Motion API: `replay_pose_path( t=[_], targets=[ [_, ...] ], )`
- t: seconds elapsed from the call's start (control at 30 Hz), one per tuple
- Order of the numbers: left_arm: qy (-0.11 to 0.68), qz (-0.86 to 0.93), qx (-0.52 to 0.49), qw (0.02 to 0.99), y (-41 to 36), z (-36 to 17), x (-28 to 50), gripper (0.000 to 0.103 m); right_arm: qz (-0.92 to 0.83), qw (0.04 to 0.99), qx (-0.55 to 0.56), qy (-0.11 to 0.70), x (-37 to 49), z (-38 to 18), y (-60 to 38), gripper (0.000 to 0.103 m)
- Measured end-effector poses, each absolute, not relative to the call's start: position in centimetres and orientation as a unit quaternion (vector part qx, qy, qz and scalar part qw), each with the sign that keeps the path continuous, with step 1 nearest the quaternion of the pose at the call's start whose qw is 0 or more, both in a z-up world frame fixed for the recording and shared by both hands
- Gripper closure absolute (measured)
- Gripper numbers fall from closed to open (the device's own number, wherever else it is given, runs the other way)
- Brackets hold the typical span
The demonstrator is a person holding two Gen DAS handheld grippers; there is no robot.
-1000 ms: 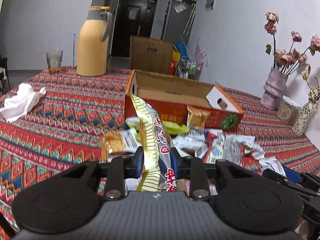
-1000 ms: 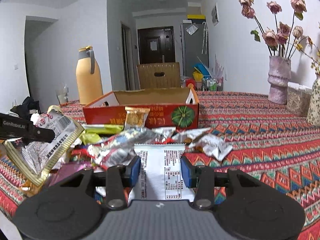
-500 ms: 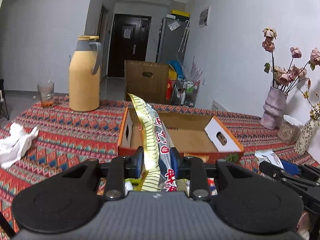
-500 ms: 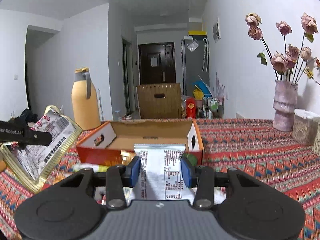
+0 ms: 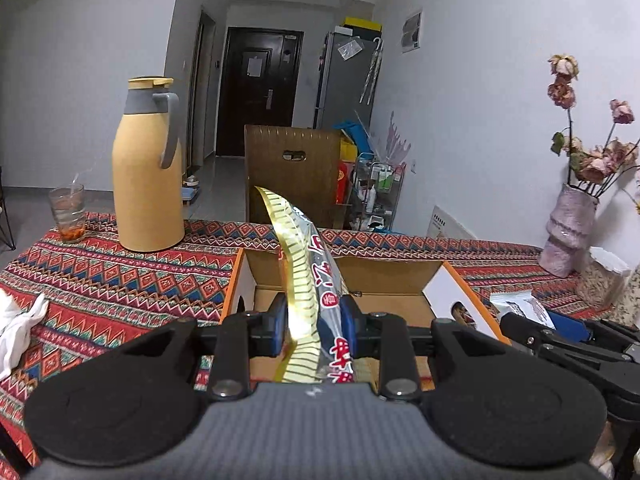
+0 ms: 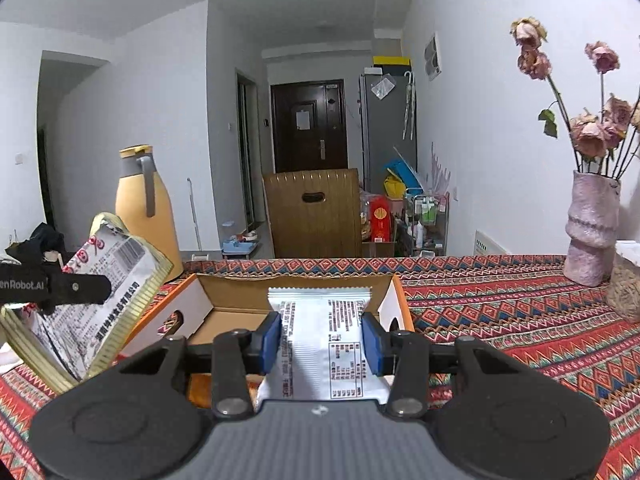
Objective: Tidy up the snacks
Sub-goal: 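Carry both packets over the cardboard box and open both grippers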
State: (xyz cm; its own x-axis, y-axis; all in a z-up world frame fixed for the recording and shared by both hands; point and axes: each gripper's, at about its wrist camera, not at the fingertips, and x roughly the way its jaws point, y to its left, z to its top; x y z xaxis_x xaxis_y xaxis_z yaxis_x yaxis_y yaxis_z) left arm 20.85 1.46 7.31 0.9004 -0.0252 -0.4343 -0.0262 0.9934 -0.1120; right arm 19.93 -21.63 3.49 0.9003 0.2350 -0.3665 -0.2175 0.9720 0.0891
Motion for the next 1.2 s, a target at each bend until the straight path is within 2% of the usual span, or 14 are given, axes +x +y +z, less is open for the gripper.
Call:
replay_pose_path(
  t=[0.43,0.97,1.07,1.13,1.17,1.2],
  targets=[
    [0.235,0.023,-0.077,0.969,2.5,4.1,27.8,0.075,0.096,0.966,0.023,0.238,28.8,1.1,-19.4,0.061],
    [0.26,0.01,-0.082,0.962,2.8,1.0,29.2,0.073,0.088,0.961,0.037,0.261,30.8,-2.1,-19.9,0.06],
    [0.252,0.008,-0.084,0.964,3.0,1.2,28.9,0.061,0.086,0.96,0.035,0.263,30.7,-2.2,-19.8,0.059],
    [0.245,0.006,-0.085,0.966,2.9,1.3,28.7,0.04,0.086,0.961,0.035,0.26,30.5,-2.1,-19.8,0.055],
    [0.24,0.007,-0.084,0.967,2.9,1.5,28.5,0.033,0.088,0.961,0.037,0.258,30.3,-2.0,-19.8,0.046],
    [0.236,0.01,-0.083,0.968,2.8,1.6,28.3,0.017,0.087,0.962,0.038,0.256,30.2,-2.0,-20.0,0.03]
  ],
)
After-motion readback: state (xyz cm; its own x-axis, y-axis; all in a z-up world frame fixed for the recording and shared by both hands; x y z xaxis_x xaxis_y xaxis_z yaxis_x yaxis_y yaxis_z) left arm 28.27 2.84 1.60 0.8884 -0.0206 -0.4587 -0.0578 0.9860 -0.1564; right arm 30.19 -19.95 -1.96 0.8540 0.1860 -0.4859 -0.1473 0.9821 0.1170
